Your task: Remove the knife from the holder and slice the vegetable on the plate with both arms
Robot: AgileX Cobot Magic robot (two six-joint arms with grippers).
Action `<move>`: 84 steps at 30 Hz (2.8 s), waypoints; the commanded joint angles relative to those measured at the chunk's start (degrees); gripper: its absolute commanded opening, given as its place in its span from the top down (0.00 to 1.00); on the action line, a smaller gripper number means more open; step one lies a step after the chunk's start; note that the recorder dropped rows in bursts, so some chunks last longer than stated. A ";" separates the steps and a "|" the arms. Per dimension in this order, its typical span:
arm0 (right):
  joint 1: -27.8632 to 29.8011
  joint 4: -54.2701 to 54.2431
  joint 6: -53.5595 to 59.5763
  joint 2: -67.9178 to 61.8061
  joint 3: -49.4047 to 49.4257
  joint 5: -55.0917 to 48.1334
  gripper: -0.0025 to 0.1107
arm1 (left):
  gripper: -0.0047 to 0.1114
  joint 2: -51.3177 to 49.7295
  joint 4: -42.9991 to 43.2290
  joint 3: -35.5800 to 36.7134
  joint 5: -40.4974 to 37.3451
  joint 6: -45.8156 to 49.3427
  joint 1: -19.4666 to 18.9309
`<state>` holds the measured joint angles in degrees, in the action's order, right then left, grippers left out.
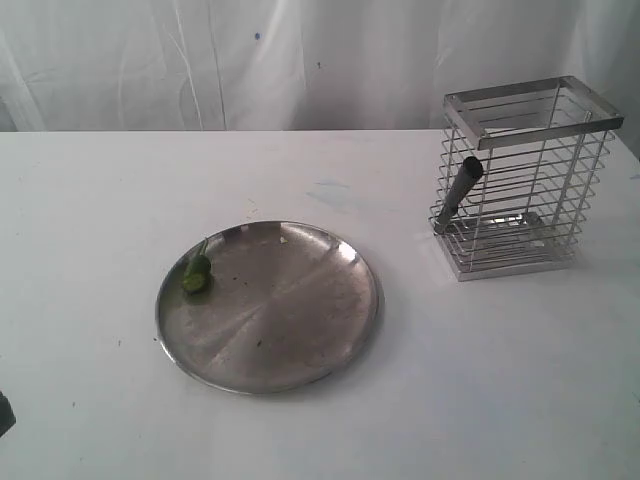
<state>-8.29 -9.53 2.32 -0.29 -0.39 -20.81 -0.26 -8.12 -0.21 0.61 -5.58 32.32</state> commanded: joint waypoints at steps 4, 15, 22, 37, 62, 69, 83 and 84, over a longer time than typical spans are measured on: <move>0.37 -5.89 -5.30 0.29 0.39 12.46 0.98 | 0.96 0.26 -0.51 0.21 0.06 0.12 0.33; 0.37 -16.08 -19.59 0.29 0.39 29.52 0.98 | 0.96 0.26 -0.36 0.21 0.06 0.12 0.33; -3.66 -9.67 3.55 -2.79 -18.99 -0.42 0.98 | 0.96 0.26 -0.36 0.21 0.06 0.12 0.33; -7.19 -12.47 26.11 -59.45 -58.81 -26.34 0.52 | 0.96 0.26 -0.36 0.21 0.06 0.12 0.33; -10.65 6.55 15.36 -86.72 -75.18 -28.42 0.51 | 0.96 0.26 -0.36 0.21 0.06 0.12 0.33; -10.65 6.66 15.25 -90.79 -75.18 -27.37 0.51 | 0.96 0.26 -0.36 0.21 0.06 0.12 0.33; -10.65 13.15 8.70 -95.20 -75.18 -23.75 0.67 | 0.96 0.26 -0.36 0.21 0.06 0.12 0.33; -10.65 13.68 8.12 -95.20 -75.18 -23.91 0.70 | 0.96 0.26 -0.36 0.21 0.06 0.12 0.33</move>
<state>-18.86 1.81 12.86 -95.56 -75.27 -44.80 -0.26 -8.12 -0.21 0.61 -5.58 32.32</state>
